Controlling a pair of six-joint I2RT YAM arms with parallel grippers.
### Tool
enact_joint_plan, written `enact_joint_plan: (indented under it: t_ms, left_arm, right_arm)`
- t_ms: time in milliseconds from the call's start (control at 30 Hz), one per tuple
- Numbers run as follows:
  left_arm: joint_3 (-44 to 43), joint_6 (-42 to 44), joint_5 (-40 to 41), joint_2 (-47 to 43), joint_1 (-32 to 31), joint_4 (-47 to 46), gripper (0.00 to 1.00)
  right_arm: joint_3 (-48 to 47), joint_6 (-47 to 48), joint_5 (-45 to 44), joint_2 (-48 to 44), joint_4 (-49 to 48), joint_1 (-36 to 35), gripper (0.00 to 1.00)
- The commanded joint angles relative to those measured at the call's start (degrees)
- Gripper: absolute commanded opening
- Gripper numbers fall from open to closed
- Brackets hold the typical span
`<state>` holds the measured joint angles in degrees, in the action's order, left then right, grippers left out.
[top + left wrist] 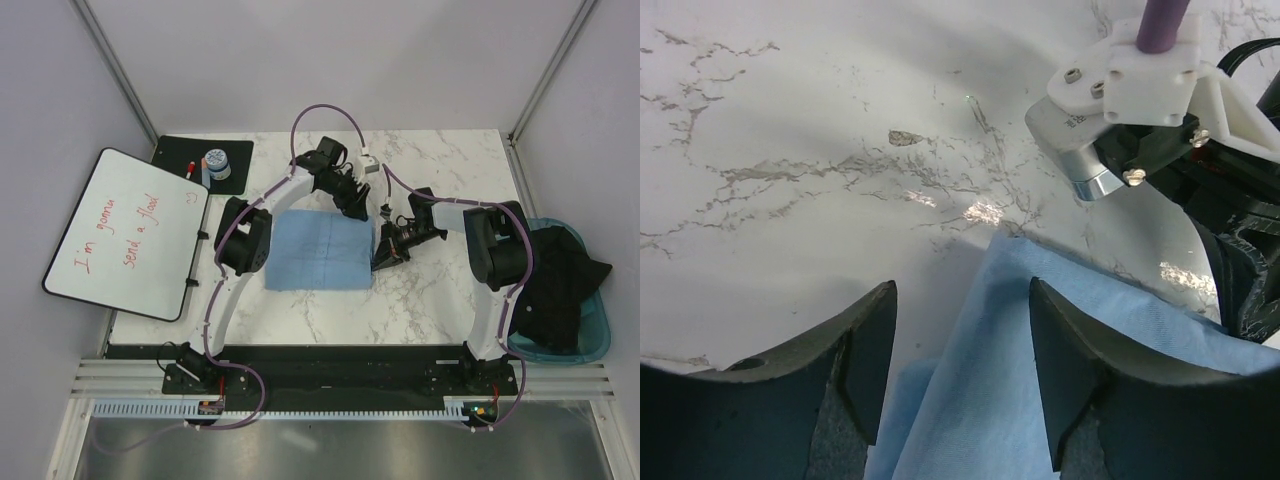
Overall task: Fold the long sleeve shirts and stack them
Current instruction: Fold the shirt
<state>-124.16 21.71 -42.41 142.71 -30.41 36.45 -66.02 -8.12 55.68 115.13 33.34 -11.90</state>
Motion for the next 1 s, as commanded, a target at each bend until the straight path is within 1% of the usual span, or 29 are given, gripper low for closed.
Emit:
enact_joint_plan:
  t_ms: [0,100,133,167,200,233,267,400,467,600,867,933,967]
  left_arm:
    - [-0.38,1.13,-2.76,-1.04,-1.05,-0.94,0.62]
    - [-1.0,1.14,-3.29,-0.07,-1.23,-0.94,0.48]
    - [-1.17,0.7,-3.12,0.19,-1.23,-0.85,0.36]
    - [-1.35,0.52,-3.03,0.37,-1.23,-0.85,0.3]
    - [-1.44,0.52,-2.68,0.37,-1.23,-0.85,0.22]
    - [-1.7,0.35,-1.98,0.46,-1.14,-0.94,0.04]
    - [-1.96,0.08,-1.71,0.55,-0.96,-0.94,0.02]
    - [-4.42,-3.25,0.3,0.81,0.18,-2.25,0.02]
    - [-4.95,-3.43,0.57,0.46,0.62,-2.43,0.02]
    - [-4.87,-3.61,0.23,-0.42,0.62,-2.69,0.02]
    - [-2.67,-3.34,1.72,-0.07,0.27,-2.7,0.02]
    - [-2.58,-4.31,2.68,-0.07,0.53,-2.61,0.15]
    - [-2.58,-5.44,2.77,-0.24,0.71,-2.52,0.26]
  right_arm:
    - [0.01,1.0,1.1,0.45,0.58,-0.32,0.0]
    - [0.1,1.09,1.1,0.71,0.58,-0.32,0.0]
    - [0.1,1.09,1.18,0.71,0.58,-0.32,0.0]
    - [0.1,1.0,1.27,0.71,0.58,-0.32,0.0]
    - [0.1,0.91,1.27,0.53,0.67,-0.23,0.0]
    - [0.1,1.0,1.27,0.36,0.76,-0.31,0.0]
    - [0.19,1.17,1.36,0.36,0.93,-0.32,0.0]
    - [1.15,1.35,1.62,-0.87,1.72,-0.32,0.0]
    - [1.6,2.66,1.63,-1.4,3.38,-0.58,0.0]
    - [0.98,5.65,1.71,-1.49,7.08,-1.19,0.0]
    - [1.51,7.07,-0.22,0.88,7.35,-1.81,0.0]
    - [0.54,7.41,-0.75,1.32,7.96,-1.81,0.0]
    - [0.19,7.68,-1.36,1.41,8.84,-1.81,0.04]
